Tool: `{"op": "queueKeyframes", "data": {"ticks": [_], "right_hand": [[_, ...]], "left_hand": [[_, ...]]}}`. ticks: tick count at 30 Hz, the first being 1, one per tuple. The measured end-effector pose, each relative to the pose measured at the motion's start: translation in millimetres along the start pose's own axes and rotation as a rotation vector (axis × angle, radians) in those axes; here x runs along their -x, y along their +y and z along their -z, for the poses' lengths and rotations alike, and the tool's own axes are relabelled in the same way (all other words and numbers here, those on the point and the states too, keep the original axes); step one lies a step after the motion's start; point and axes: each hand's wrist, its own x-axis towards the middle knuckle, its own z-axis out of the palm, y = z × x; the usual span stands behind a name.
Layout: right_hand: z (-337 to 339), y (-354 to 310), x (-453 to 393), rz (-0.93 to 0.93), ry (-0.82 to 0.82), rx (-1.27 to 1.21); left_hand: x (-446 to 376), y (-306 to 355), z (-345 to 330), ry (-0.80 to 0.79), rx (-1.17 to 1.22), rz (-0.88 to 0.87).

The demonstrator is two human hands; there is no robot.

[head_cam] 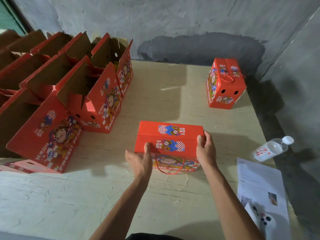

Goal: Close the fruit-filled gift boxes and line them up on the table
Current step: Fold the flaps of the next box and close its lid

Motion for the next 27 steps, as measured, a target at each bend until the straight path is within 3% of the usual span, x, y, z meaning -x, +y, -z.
{"op": "queueKeyframes", "data": {"ticks": [4, 9, 11, 16, 19, 22, 27], "right_hand": [[-13.9, -6.7, 24.6, -0.046, 0.048, -0.070], [-20.4, -4.0, 47.1, -0.025, 0.065, -0.045], [-18.8, -2.7, 53.8, 0.027, 0.059, 0.040], [-35.9, -19.9, 69.3, 0.257, 0.161, 0.250], [-41.5, -22.0, 69.2, 0.174, -0.052, 0.261], [-45.8, -22.6, 77.2, -0.001, -0.303, 0.101], [-56.6, -19.9, 80.1, -0.161, -0.382, -0.089]], "left_hand": [[30.7, 1.9, -21.9, -0.152, 0.169, -0.001], [12.0, 8.0, -18.3, -0.136, 0.134, -0.095], [-11.8, 15.0, -3.8, -0.165, 0.119, -0.091], [-49.7, 24.5, 15.8, -0.057, 0.042, -0.011], [-55.2, 21.9, 29.4, -0.029, 0.021, 0.010], [-56.0, 24.0, 44.0, -0.009, -0.123, -0.086], [-39.9, 36.3, 56.9, -0.066, -0.350, -0.267]]}}
